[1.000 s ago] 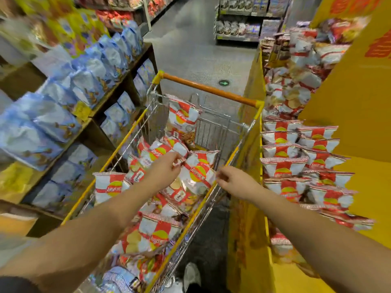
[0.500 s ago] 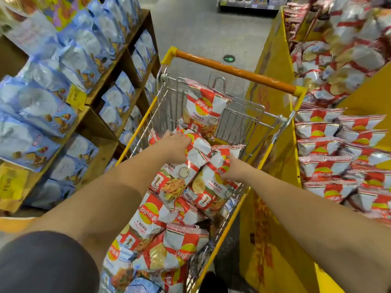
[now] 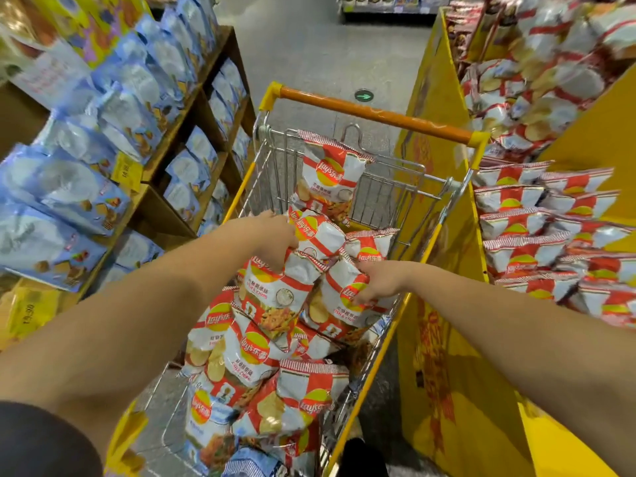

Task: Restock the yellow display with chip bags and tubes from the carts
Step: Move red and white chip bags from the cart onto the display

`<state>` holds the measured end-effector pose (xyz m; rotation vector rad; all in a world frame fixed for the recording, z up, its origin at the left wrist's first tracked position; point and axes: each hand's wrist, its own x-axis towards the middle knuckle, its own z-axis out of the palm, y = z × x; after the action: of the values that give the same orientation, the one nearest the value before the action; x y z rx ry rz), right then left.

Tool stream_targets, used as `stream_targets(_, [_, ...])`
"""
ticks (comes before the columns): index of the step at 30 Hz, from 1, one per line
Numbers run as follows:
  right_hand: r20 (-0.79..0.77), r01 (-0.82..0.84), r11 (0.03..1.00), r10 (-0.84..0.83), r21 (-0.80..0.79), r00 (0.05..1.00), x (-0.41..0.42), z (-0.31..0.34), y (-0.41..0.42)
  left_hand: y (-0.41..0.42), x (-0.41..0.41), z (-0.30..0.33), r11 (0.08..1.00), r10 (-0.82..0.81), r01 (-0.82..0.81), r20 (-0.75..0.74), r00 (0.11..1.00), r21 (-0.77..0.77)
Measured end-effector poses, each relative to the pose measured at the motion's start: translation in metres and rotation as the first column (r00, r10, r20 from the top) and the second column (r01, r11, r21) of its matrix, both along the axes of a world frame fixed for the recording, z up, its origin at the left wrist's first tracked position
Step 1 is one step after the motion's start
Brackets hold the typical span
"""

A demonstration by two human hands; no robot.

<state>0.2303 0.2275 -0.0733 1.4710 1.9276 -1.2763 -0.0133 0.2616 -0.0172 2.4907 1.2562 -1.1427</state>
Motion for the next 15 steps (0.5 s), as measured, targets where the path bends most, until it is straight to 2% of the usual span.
stream_targets(3, [-0.018,-0.021,0.999,0.022,0.046,1.0,0.001,0.003,-0.013,-0.014,-0.001,0.005,0.992,0.114,-0.114,-0.005,0.993,-0.049])
stream_targets(9, [-0.023,-0.032,0.939,0.043,0.341,0.999,0.01,0.044,-0.037,-0.039,0.007,0.054,0.994,0.049,-0.053,0.042,0.998,0.094])
stream_targets(15, [-0.008,-0.103,0.769,0.139,0.631,0.99,0.072,0.142,-0.049,-0.076,0.057,0.163,0.955,0.106,-0.155,0.2,0.974,0.251])
